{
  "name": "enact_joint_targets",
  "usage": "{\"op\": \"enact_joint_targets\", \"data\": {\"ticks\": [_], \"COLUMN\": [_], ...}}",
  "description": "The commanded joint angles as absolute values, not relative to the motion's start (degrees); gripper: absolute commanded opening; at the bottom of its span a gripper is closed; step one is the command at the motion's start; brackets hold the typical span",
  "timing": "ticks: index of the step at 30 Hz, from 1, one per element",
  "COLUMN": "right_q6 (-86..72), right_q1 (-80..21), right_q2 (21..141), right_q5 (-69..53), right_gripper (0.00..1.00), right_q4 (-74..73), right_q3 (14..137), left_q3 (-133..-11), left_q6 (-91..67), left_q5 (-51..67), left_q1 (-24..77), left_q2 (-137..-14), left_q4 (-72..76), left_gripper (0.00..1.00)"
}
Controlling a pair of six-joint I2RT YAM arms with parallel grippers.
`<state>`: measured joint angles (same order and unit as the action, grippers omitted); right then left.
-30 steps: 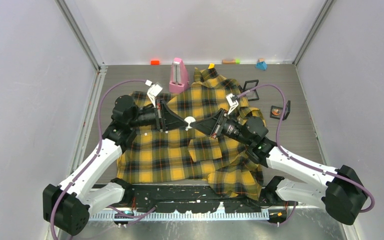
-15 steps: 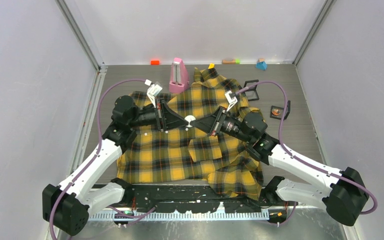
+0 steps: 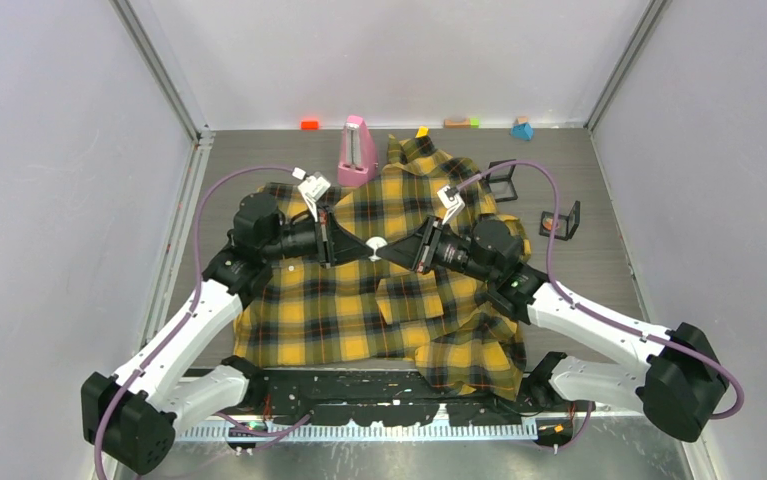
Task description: Pin the brooch onto the clothing
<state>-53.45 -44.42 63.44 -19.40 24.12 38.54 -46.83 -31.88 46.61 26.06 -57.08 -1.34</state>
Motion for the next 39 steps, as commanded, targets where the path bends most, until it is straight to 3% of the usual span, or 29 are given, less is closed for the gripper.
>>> {"op": "enact_joint_targets", "data": {"ticks": [1, 6, 18, 23, 31, 39], "right_q6": [-51.80, -50.78, -46.22, -43.25, -40.55, -39.33], "right_q1": [-45.13, -45.18, -45.18, -45.19, -44.05, -33.02], "right_q2": [63.16, 61.90, 55.47, 51.66, 48.25, 50.17], "right_q5": [-20.30, -20.88, -18.02, -14.54, 6.74, 2.30], "right_gripper": [0.26, 0.35, 0.69, 0.73, 0.77, 0.80], "right_q4": [26.20, 25.60, 17.34, 8.80, -15.39, -24.36], "right_q3": [41.79, 41.83, 42.84, 44.36, 48.81, 50.10], "left_q3": [-49.39, -49.22, -48.87, -48.87, -48.74, -49.66], "left_q6": [-30.44, -31.48, -32.44, -32.35, -33.41, -38.64], "left_q5": [49.26, 48.89, 47.66, 47.17, 45.84, 39.76], "left_q1": [28.11, 27.23, 25.49, 25.15, 25.14, 25.52], "left_q2": [-56.86, -58.09, -59.13, -59.22, -61.05, -66.75], "left_q4": [-2.79, -2.73, -3.35, -3.69, -3.06, 2.89], "left_gripper": [0.00, 0.00, 0.00, 0.00, 0.00, 0.00]}}
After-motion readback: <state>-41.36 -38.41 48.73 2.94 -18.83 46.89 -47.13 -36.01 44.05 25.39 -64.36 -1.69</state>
